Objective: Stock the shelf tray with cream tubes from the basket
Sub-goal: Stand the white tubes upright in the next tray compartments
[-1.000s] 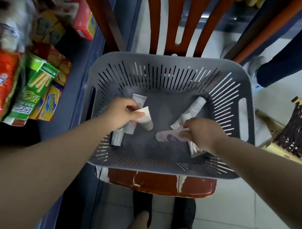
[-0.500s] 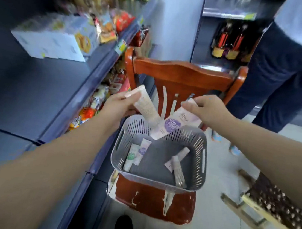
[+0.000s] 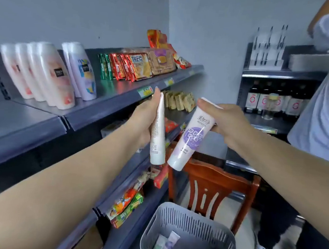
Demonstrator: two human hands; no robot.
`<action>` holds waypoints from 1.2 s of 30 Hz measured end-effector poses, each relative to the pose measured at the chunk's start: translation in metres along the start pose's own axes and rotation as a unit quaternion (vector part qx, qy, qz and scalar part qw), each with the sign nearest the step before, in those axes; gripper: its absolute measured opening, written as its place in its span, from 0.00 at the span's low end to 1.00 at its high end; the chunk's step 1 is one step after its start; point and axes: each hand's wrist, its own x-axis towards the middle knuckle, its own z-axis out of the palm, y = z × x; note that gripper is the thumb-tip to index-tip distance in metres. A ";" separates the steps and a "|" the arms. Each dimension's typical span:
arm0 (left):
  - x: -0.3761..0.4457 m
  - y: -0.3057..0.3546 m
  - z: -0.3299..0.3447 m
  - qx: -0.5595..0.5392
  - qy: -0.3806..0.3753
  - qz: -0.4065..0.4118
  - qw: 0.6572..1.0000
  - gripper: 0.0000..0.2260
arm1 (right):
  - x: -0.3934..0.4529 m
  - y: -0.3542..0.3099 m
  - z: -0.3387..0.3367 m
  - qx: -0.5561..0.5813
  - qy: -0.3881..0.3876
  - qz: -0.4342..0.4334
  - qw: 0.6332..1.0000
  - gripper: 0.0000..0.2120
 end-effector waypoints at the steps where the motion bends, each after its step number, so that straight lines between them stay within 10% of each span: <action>1: -0.005 0.013 -0.003 0.014 0.001 0.013 1.000 0.21 | 0.000 -0.012 0.007 0.006 -0.014 -0.008 1.000 0.11; 18: -0.065 0.170 -0.154 0.055 0.014 0.201 0.978 0.18 | 0.013 -0.151 0.171 0.074 -0.185 -0.146 0.969 0.11; 36: -0.192 0.242 -0.326 0.238 0.270 0.244 0.901 0.11 | -0.023 -0.183 0.371 0.023 -0.433 -0.215 0.875 0.16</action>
